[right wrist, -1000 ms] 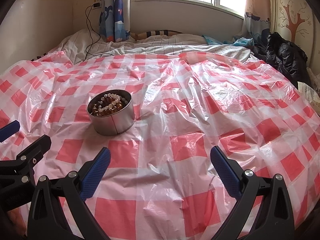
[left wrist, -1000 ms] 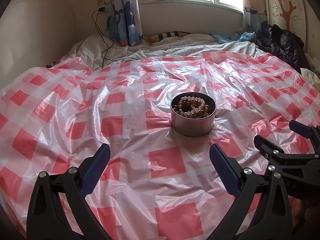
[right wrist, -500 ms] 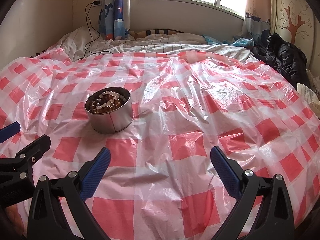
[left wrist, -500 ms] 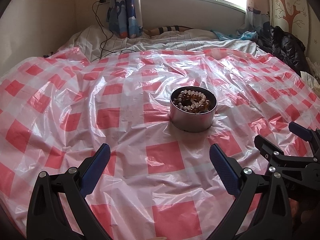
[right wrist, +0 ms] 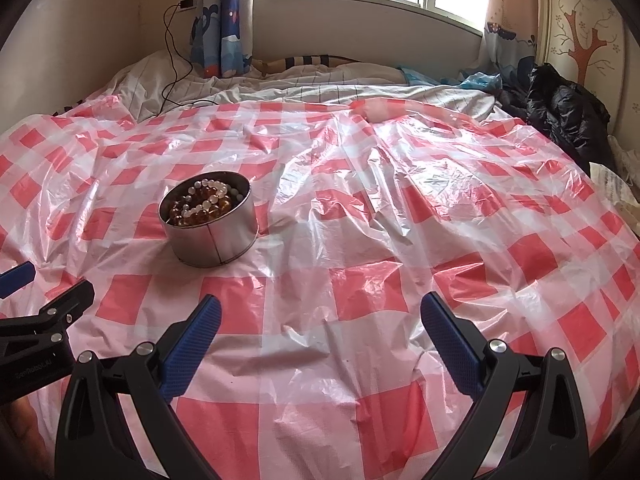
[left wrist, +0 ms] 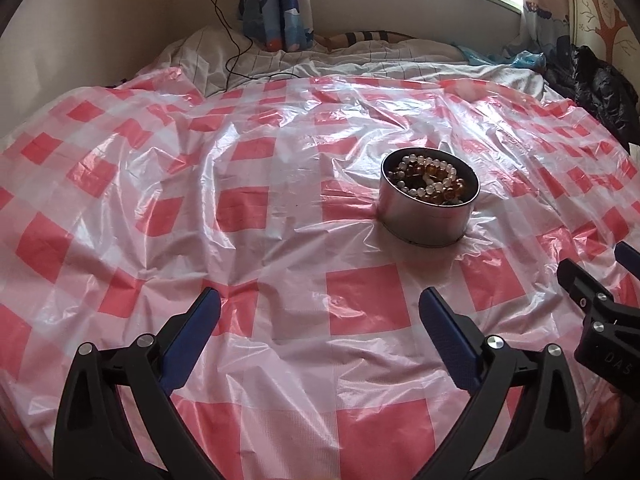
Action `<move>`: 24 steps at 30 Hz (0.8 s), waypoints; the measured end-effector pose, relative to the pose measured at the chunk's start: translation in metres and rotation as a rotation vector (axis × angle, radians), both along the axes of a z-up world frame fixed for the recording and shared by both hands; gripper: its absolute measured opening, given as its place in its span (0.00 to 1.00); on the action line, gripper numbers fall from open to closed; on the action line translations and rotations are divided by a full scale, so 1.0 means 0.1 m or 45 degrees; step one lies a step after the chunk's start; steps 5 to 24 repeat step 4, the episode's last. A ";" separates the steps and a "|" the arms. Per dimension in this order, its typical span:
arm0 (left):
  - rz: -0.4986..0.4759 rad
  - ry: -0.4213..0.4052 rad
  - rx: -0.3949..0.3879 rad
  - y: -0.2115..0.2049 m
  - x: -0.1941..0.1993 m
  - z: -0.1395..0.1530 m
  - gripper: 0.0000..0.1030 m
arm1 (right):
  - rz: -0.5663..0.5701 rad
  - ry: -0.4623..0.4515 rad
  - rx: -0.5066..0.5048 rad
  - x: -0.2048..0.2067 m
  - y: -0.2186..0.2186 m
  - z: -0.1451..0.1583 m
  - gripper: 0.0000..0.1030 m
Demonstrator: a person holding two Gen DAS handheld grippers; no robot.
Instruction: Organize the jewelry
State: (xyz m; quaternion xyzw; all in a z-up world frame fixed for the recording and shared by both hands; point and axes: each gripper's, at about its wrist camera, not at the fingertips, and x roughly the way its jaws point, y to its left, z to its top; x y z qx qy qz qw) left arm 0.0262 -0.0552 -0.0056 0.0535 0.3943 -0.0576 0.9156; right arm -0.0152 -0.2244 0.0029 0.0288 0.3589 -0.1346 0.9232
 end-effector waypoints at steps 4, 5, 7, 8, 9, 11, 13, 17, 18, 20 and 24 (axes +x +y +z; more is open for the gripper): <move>0.007 0.028 -0.028 0.03 0.01 -0.02 0.93 | 0.001 -0.001 0.002 0.00 0.00 0.00 0.93; 0.007 0.028 -0.028 0.03 0.01 -0.02 0.93 | 0.001 -0.001 0.002 0.00 0.00 0.00 0.93; 0.007 0.028 -0.028 0.03 0.01 -0.02 0.93 | 0.001 -0.001 0.002 0.00 0.00 0.00 0.93; 0.007 0.028 -0.028 0.03 0.01 -0.02 0.93 | 0.001 -0.001 0.002 0.00 0.00 0.00 0.93; 0.007 0.028 -0.028 0.03 0.01 -0.02 0.93 | 0.001 -0.001 0.002 0.00 0.00 0.00 0.93; 0.007 0.028 -0.028 0.03 0.01 -0.02 0.93 | 0.001 -0.001 0.002 0.00 0.00 0.00 0.93; 0.007 0.028 -0.028 0.03 0.01 -0.02 0.93 | 0.001 -0.001 0.002 0.00 0.00 0.00 0.93; 0.007 0.028 -0.028 0.03 0.01 -0.02 0.93 | 0.001 -0.001 0.002 0.00 0.00 0.00 0.93; 0.007 0.028 -0.028 0.03 0.01 -0.02 0.93 | 0.001 -0.001 0.002 0.00 0.00 0.00 0.93; 0.007 0.028 -0.028 0.03 0.01 -0.02 0.93 | 0.001 -0.001 0.002 0.00 0.00 0.00 0.93; 0.007 0.028 -0.028 0.03 0.01 -0.02 0.93 | 0.001 -0.001 0.002 0.00 0.00 0.00 0.93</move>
